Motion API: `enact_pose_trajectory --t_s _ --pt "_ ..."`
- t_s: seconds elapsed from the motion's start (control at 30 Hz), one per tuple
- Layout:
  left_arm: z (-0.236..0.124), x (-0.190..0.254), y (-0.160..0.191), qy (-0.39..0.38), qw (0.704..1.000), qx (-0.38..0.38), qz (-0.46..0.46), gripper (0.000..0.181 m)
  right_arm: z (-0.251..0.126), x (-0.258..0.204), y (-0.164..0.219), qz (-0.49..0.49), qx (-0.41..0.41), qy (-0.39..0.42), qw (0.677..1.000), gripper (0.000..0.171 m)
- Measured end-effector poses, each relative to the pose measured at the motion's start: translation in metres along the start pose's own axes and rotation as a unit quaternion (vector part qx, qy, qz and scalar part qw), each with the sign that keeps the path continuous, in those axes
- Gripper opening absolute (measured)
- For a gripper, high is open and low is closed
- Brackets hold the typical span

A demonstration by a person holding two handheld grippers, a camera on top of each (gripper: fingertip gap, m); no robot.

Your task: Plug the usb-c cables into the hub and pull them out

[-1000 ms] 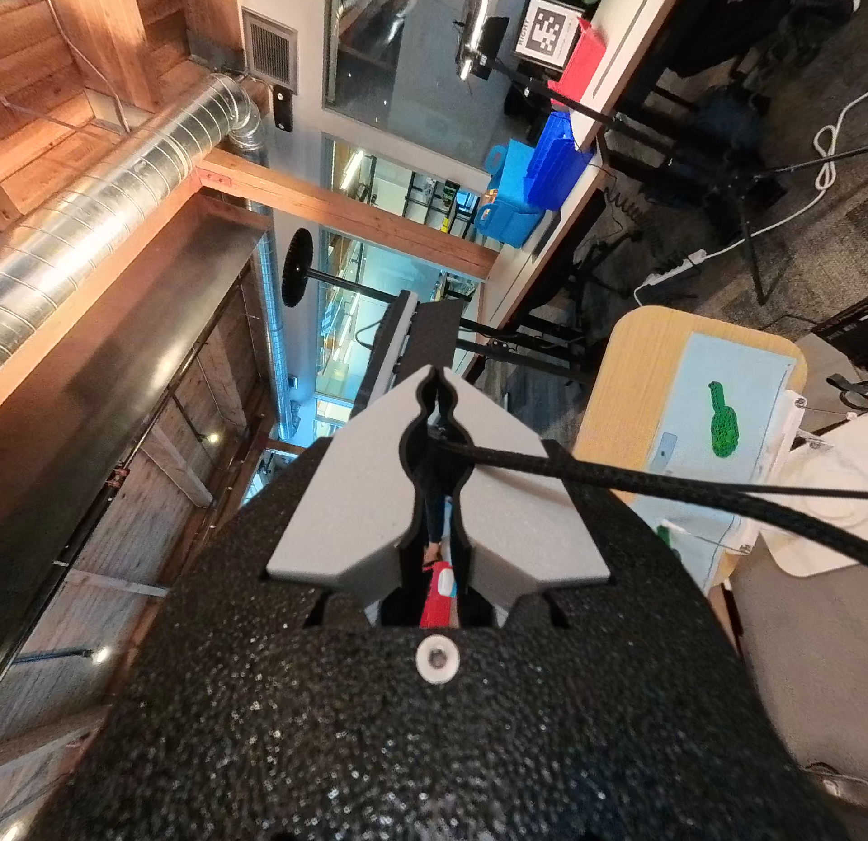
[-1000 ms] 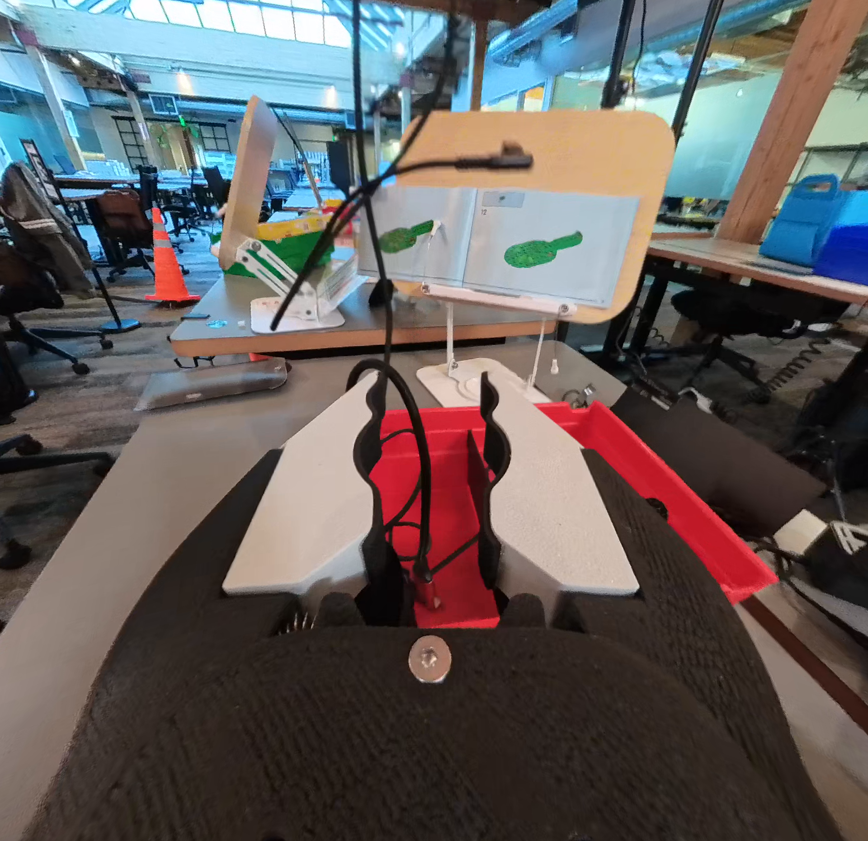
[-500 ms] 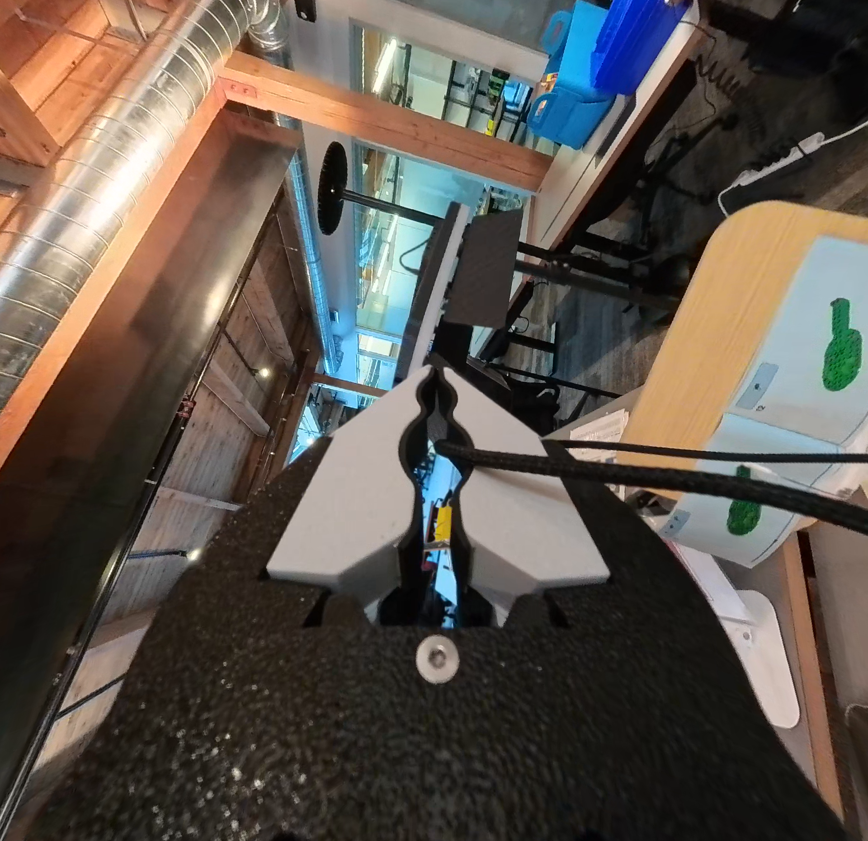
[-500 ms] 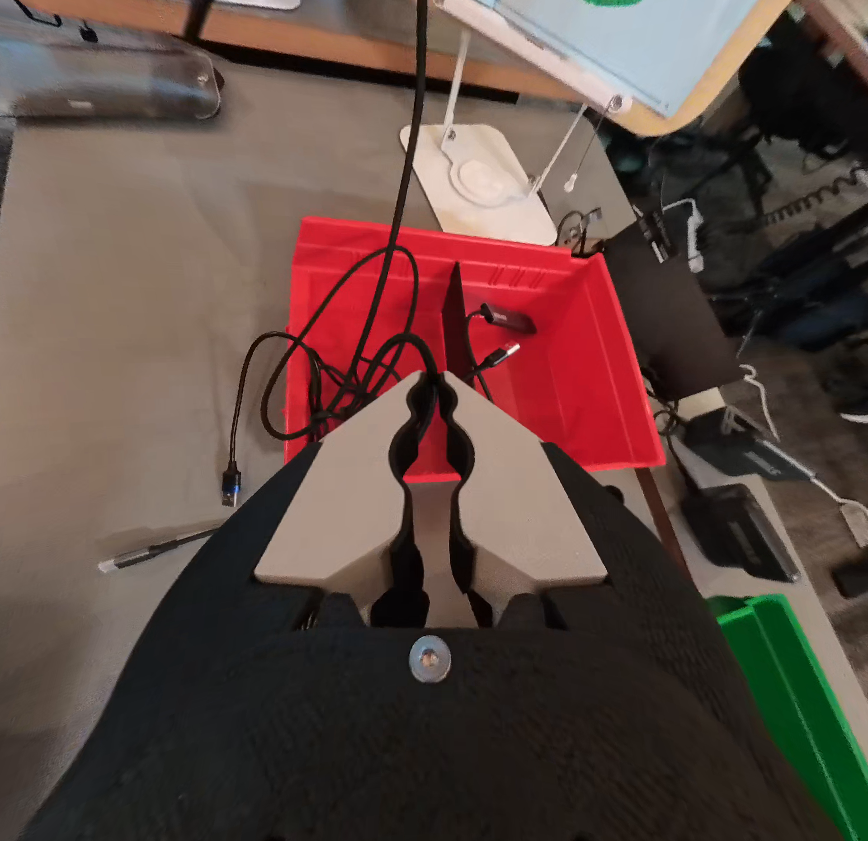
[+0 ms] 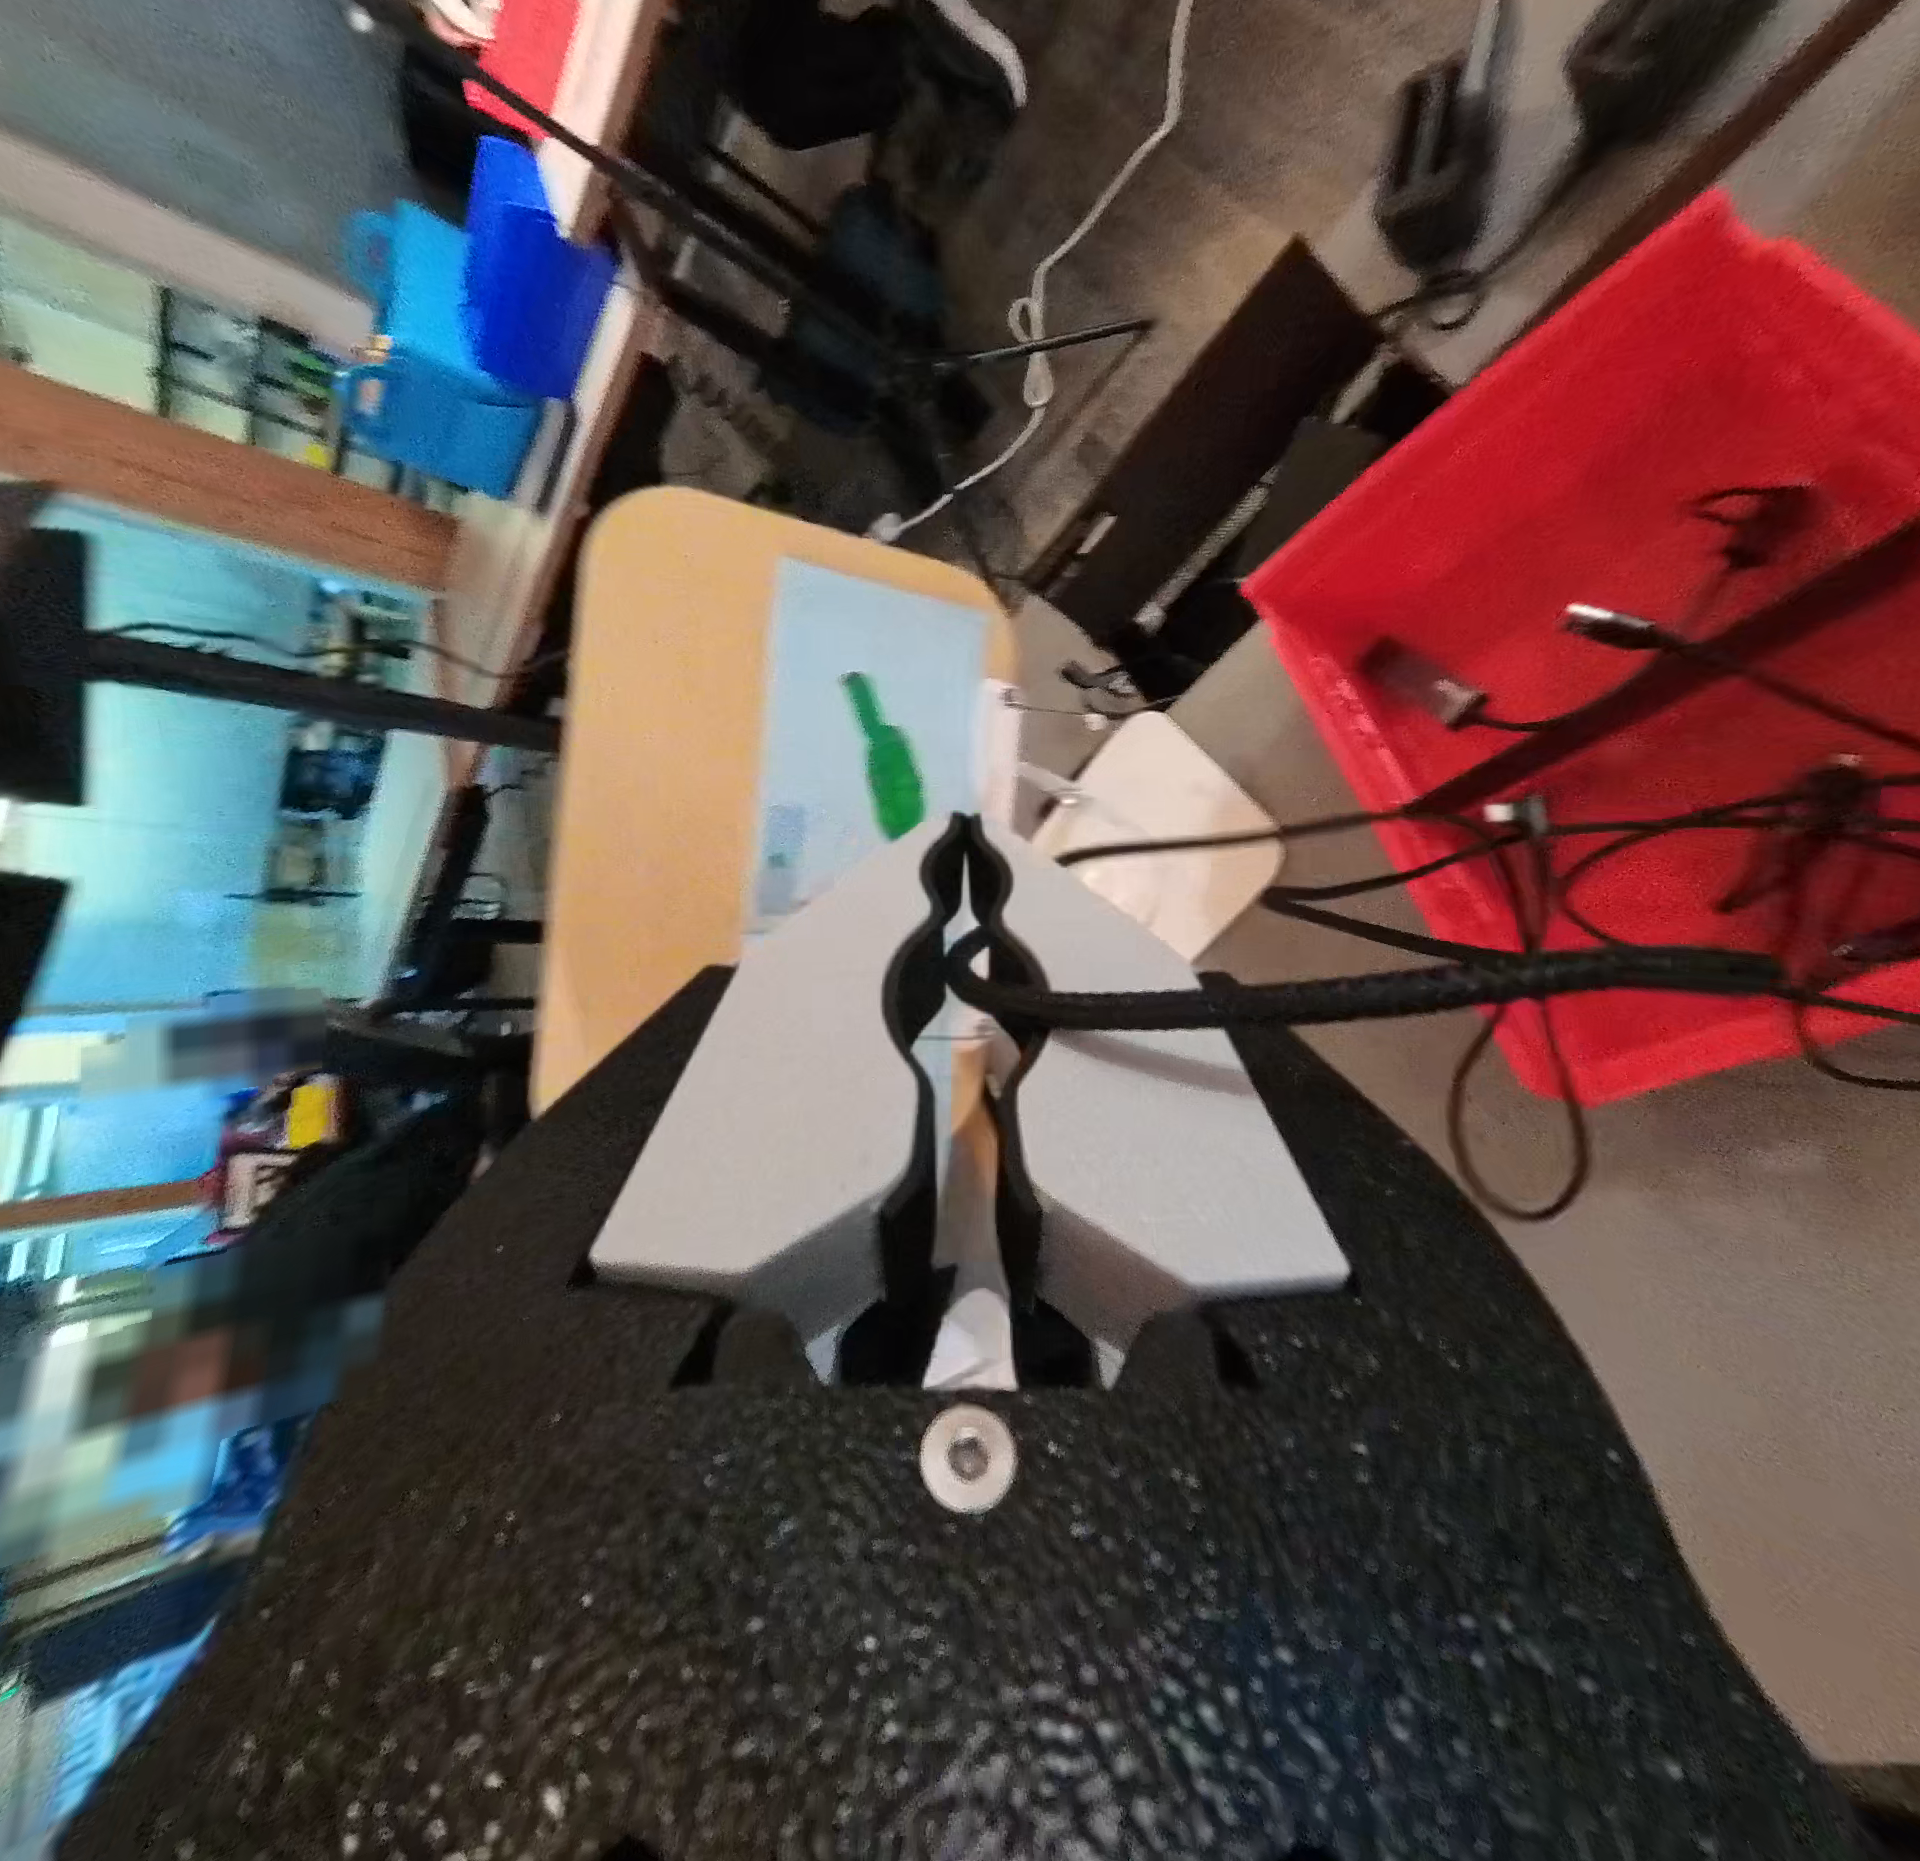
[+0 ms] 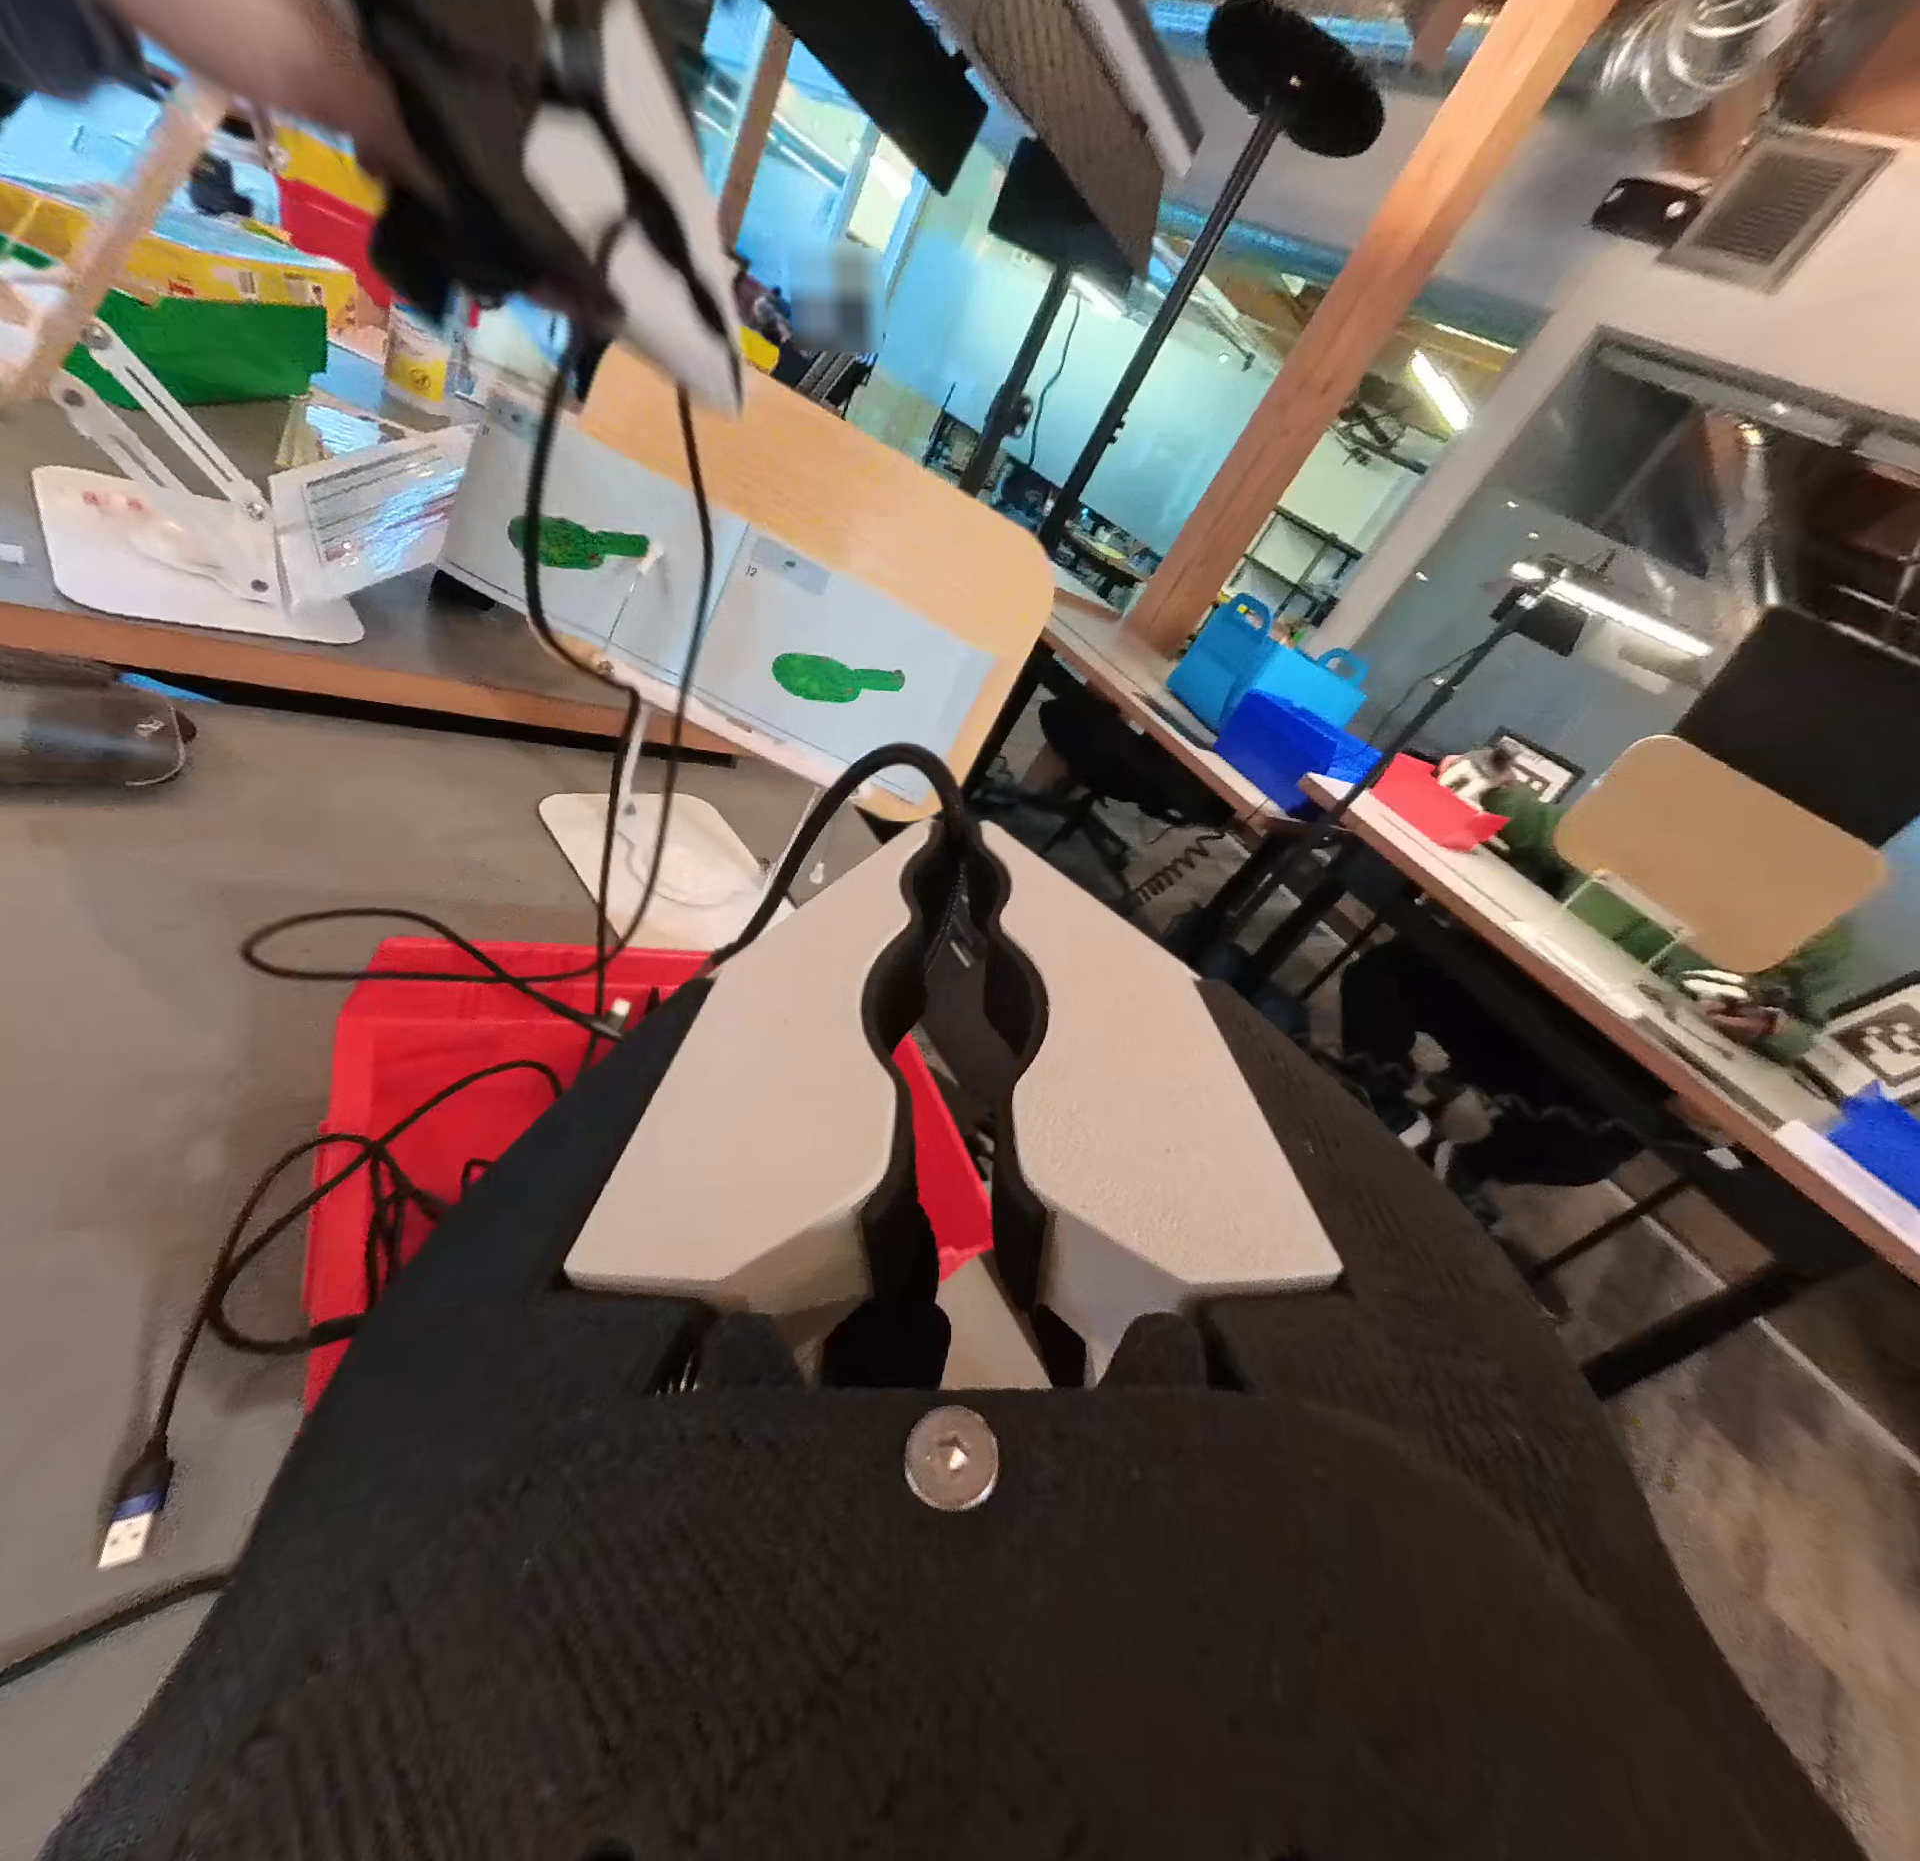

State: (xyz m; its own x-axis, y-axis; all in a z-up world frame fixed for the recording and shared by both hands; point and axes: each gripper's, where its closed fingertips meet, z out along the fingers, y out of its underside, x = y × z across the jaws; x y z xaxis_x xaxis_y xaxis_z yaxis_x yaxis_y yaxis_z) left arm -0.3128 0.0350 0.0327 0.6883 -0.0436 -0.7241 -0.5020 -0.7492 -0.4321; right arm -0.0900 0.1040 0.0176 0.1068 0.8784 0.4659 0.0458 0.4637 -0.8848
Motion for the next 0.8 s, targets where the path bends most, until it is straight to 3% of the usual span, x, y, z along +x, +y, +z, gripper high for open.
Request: enact_pose_trajectory --t_s 0.13,0.27,0.33,0.47,0.5,0.53,0.6,0.7,0.73,0.8 --pt "0.042 0.076 0.01 0.089 0.996 0.013 -0.019 0.004 -0.025 -0.005 0.004 0.006 0.001 0.012 1.0 0.002" --pt "0.072 0.148 0.028 0.19 0.981 0.008 -0.047 0.03 -0.048 -0.021 0.023 0.014 -0.012 0.011 1.0 0.001" --pt "0.071 0.184 0.035 0.276 0.956 0.0 -0.098 0.044 -0.058 -0.033 0.036 0.028 -0.019 -0.001 0.999 0.002" --pt "0.036 0.247 0.051 0.484 0.845 -0.073 -0.216 0.135 -0.069 -0.055 0.067 0.048 -0.048 -0.027 0.997 0.001" --pt "0.032 0.251 0.058 0.495 0.834 -0.089 -0.228 0.151 -0.071 -0.058 0.075 0.053 -0.055 -0.03 0.997 0.001" --pt "0.035 0.246 0.067 0.468 0.848 -0.098 -0.227 0.156 -0.072 -0.062 0.082 0.06 -0.06 -0.035 0.996 0.001" --pt "0.039 0.23 0.081 0.399 0.885 -0.098 -0.222 0.158 -0.075 -0.07 0.094 0.076 -0.069 -0.047 0.994 0.001" --pt "0.024 0.217 0.093 0.343 0.911 -0.085 -0.214 0.157 -0.079 -0.078 0.109 0.089 -0.08 -0.057 0.991 0.001" --pt "0.012 0.224 0.096 0.361 0.909 -0.08 -0.192 0.155 -0.08 -0.082 0.112 0.093 -0.084 -0.062 0.99 0.001" --pt "-0.02 0.245 0.086 0.447 0.87 -0.037 -0.206 0.159 -0.081 -0.088 0.118 0.1 -0.089 -0.072 0.988 0.001"
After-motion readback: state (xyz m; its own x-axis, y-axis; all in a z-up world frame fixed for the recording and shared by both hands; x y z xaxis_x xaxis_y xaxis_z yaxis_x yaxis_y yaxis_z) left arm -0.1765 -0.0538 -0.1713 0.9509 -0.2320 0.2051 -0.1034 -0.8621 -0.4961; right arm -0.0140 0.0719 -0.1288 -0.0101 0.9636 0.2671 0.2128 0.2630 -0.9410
